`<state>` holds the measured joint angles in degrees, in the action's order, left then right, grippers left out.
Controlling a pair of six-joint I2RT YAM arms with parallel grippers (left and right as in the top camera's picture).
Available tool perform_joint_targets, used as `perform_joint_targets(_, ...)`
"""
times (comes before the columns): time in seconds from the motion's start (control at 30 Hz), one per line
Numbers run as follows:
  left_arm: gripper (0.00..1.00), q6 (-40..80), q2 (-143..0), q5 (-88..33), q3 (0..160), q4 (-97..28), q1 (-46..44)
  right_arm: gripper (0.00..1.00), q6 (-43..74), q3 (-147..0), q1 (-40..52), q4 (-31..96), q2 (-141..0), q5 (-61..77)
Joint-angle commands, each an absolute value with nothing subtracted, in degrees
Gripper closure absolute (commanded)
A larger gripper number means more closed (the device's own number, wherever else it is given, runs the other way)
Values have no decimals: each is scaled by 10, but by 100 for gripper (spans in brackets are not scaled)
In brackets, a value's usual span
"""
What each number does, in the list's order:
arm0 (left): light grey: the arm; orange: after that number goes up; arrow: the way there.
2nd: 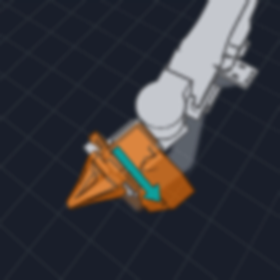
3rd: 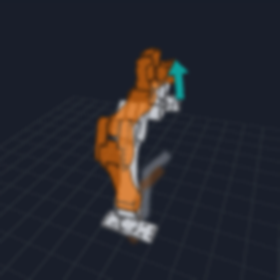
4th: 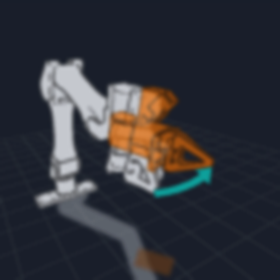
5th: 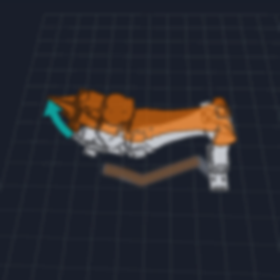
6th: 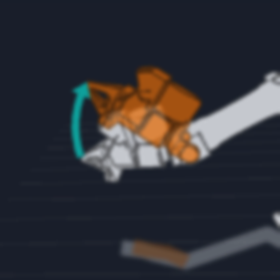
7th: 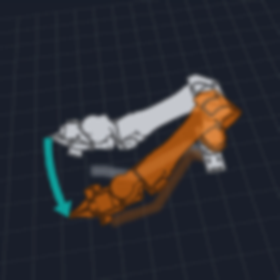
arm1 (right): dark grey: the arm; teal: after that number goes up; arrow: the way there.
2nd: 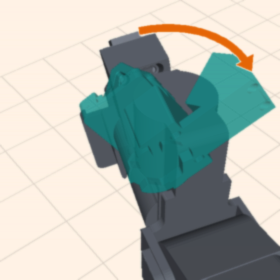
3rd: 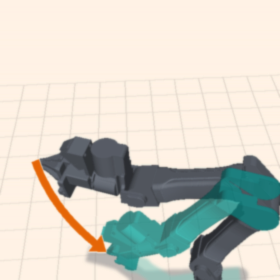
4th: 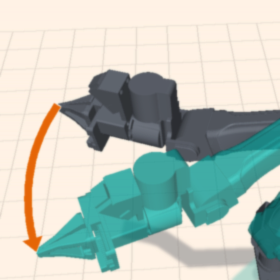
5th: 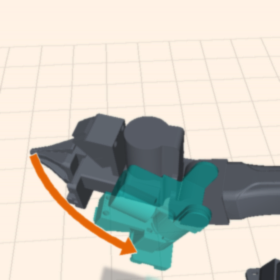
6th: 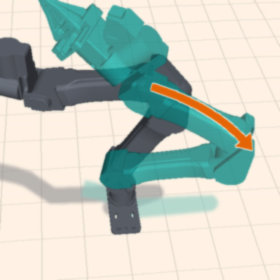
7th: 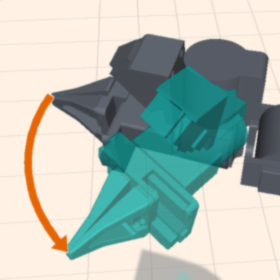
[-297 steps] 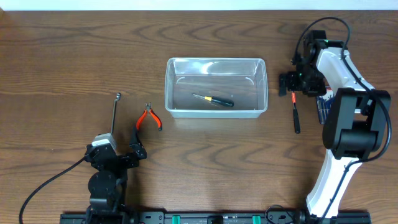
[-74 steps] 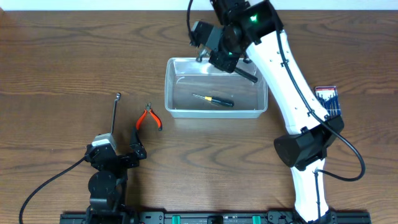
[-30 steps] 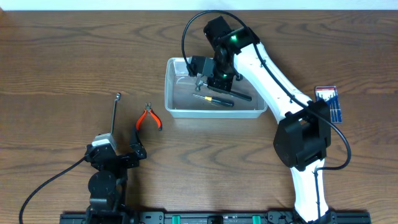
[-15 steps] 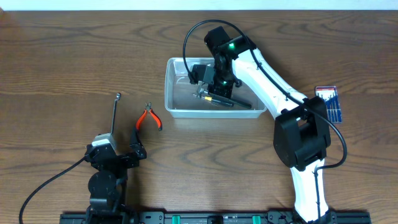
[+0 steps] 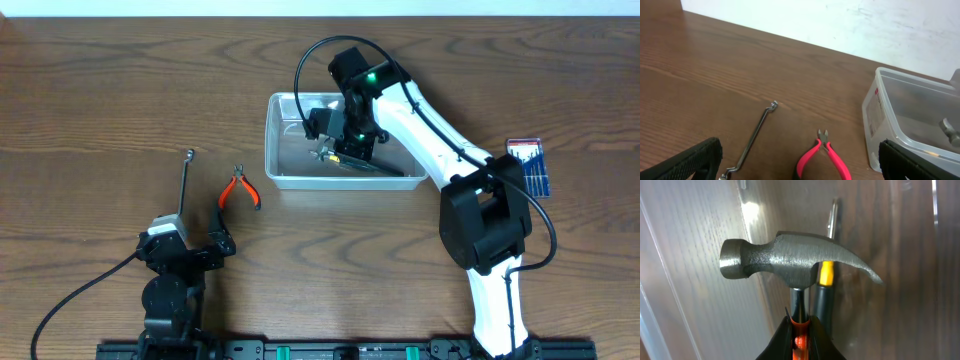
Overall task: Pack container
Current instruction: 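Lower the hammer into the container beside the screwdriver, then open the right gripper and raise it out of the container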
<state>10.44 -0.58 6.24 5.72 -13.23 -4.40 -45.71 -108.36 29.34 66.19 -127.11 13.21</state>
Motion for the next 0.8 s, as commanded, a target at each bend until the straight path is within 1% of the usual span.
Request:
perform_joint_targets(0.0,2,96,-2,67,43,-138,-47,98,-457,-1068,301,655,-1276,149)
perform_joint_targets(0.33,2,96,-2,67,43,-138,-47,97,-446,-1052,301,638,-1277,149)
perform_joint_targets(0.5,2,96,-2,67,43,-138,-47,92,-433,-1052,301,633,-1277,149)
perform_joint_targets(0.77,2,96,-2,67,43,-138,-47,93,-433,-1052,302,632,-1277,150)
